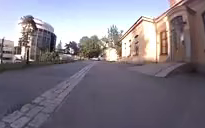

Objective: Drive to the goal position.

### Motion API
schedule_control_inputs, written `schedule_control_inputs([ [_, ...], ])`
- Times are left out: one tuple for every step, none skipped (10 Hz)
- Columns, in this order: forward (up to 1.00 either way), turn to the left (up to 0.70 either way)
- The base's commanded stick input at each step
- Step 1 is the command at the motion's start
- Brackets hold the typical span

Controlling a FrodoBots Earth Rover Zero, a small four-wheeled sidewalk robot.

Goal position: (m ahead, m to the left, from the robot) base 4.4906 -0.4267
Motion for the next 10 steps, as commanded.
schedule_control_inputs([
  [0.50, 0.00],
  [0.50, 0.02],
  [0.50, 0.12],
  [0.50, 0.23],
  [0.50, 0.33],
  [0.50, 0.44],
  [0.50, 0.50],
  [0.50, 0.50],
  [0.50, 0.50],
  [0.50, 0.50],
])
